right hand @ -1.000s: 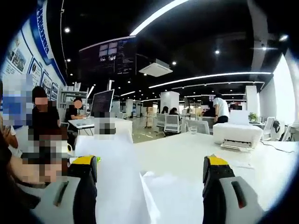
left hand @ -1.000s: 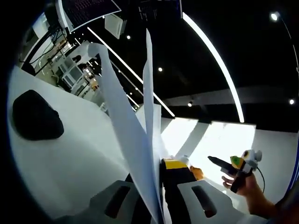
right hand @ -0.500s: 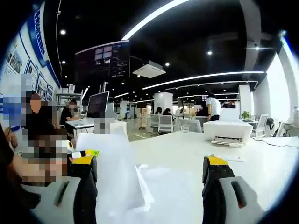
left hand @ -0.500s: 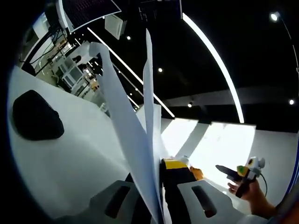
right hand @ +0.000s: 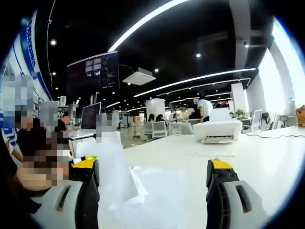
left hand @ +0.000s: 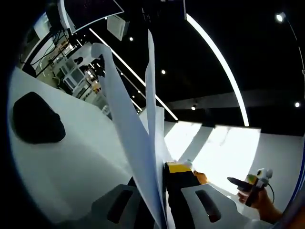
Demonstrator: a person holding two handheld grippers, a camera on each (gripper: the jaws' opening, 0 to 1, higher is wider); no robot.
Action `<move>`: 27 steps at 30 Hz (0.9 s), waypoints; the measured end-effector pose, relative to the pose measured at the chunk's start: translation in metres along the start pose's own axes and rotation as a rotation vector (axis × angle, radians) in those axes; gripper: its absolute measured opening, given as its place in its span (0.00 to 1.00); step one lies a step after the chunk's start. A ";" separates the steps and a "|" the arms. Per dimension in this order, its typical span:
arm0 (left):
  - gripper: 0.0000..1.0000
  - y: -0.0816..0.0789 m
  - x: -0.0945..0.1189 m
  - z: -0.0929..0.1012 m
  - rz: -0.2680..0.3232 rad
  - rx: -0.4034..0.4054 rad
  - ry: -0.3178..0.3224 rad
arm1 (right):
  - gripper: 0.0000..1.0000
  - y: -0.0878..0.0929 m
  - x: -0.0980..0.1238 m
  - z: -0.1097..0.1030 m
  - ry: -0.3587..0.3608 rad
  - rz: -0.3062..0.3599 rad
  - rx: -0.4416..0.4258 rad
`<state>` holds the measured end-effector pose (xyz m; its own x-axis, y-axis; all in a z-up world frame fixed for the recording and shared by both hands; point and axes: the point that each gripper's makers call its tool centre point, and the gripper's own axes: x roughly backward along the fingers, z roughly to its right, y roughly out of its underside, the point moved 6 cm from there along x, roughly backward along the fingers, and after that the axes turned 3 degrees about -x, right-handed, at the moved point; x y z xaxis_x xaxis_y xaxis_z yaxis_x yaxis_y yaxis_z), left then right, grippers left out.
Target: Organize the stack of printing papers by aligning and flattening the scattered papers on the table
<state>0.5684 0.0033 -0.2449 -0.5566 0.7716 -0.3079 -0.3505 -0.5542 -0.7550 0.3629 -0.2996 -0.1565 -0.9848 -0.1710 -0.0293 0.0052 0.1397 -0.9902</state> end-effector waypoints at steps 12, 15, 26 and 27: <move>0.07 0.000 0.000 -0.001 0.000 0.001 0.002 | 0.88 0.006 0.038 0.001 0.053 -0.008 0.001; 0.07 0.000 -0.001 -0.001 -0.003 0.001 0.003 | 0.88 0.003 0.043 0.001 0.062 -0.006 0.012; 0.07 0.000 -0.001 -0.002 -0.003 0.002 0.004 | 0.88 0.009 0.053 0.012 0.090 -0.028 0.033; 0.07 0.000 -0.001 -0.002 -0.003 0.002 0.004 | 0.88 0.010 0.054 0.015 0.097 -0.029 0.036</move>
<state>0.5699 0.0031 -0.2459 -0.5525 0.7747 -0.3076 -0.3538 -0.5521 -0.7550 0.3124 -0.3223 -0.1698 -0.9968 -0.0788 0.0110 -0.0189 0.1011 -0.9947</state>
